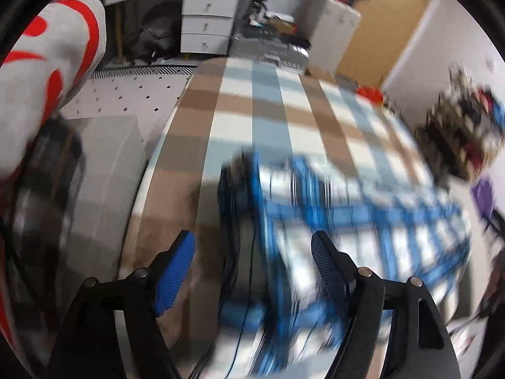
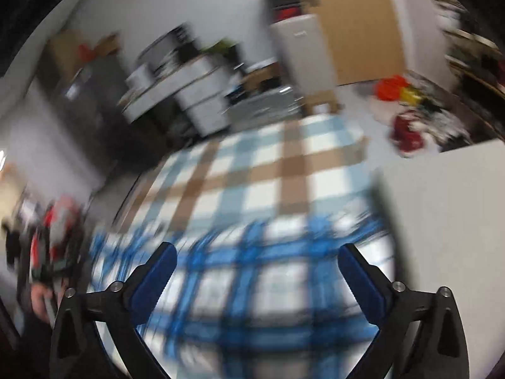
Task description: Fold large clothes
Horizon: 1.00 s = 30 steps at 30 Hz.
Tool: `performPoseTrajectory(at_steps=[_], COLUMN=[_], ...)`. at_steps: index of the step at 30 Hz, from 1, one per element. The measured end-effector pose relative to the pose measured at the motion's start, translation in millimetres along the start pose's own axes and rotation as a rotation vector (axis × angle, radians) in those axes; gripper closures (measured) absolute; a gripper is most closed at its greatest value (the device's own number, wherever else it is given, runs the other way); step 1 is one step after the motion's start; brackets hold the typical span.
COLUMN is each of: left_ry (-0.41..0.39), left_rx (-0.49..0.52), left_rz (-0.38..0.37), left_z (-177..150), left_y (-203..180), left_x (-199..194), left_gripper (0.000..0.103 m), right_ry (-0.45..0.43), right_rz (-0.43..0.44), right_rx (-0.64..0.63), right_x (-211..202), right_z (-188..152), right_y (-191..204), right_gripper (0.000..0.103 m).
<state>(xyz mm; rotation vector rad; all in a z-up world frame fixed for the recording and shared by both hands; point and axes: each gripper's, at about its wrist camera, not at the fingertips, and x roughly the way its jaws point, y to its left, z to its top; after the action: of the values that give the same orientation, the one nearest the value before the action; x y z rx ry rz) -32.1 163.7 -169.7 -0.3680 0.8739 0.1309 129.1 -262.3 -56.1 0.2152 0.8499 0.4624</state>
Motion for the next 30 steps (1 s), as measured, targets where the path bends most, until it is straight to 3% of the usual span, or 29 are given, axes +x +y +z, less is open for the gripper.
performPoseTrajectory(at_steps=[4, 7, 8, 9, 10, 11, 12, 17, 20, 23, 28, 30], left_ry=[0.021, 0.022, 0.024, 0.03, 0.049, 0.065, 0.069, 0.025, 0.014, 0.017, -0.113, -0.15], left_rx=[0.1, 0.19, 0.204, 0.213, 0.212, 0.197, 0.179, 0.092, 0.097, 0.088, 0.151, 0.173], left_rz=[0.051, 0.08, 0.093, 0.081, 0.039, 0.009, -0.002, -0.076, -0.008, -0.018, -0.023, -0.079], left_z=[-38, -49, -51, -52, -53, -55, -56, -58, -60, -64, -63, -52], left_y=[-6, -9, -8, -6, -3, 0, 3, 23, 33, 39, 0, -24], left_x=[2, 12, 16, 20, 24, 27, 29, 15, 10, -2, -54, -70], left_gripper=[0.03, 0.031, 0.039, 0.068, 0.08, 0.09, 0.092, 0.098, 0.1, 0.1, 0.1, 0.097], right_ry=[0.118, 0.204, 0.214, 0.226, 0.232, 0.242, 0.245, 0.193, 0.193, 0.192, 0.11, 0.079], right_rz=[0.089, 0.003, -0.037, -0.073, -0.092, -0.104, -0.103, -0.142, -0.165, -0.194, -0.11, -0.143], right_rx=[-0.08, -0.166, -0.173, -0.155, -0.132, -0.101, -0.072, 0.006, -0.023, -0.034, 0.009, -0.005], right_x=[32, 64, 73, 83, 90, 95, 96, 96, 101, 103, 78, 67], right_z=[-47, -76, -81, -84, -86, -86, -86, -87, -89, -89, -69, -53], right_y=[45, 71, 72, 69, 64, 58, 51, 25, 24, 32, 33, 35], right_gripper=[0.0, 0.0, 0.0, 0.0, 0.001, 0.001, 0.001, 0.004, 0.004, 0.003, 0.003, 0.0])
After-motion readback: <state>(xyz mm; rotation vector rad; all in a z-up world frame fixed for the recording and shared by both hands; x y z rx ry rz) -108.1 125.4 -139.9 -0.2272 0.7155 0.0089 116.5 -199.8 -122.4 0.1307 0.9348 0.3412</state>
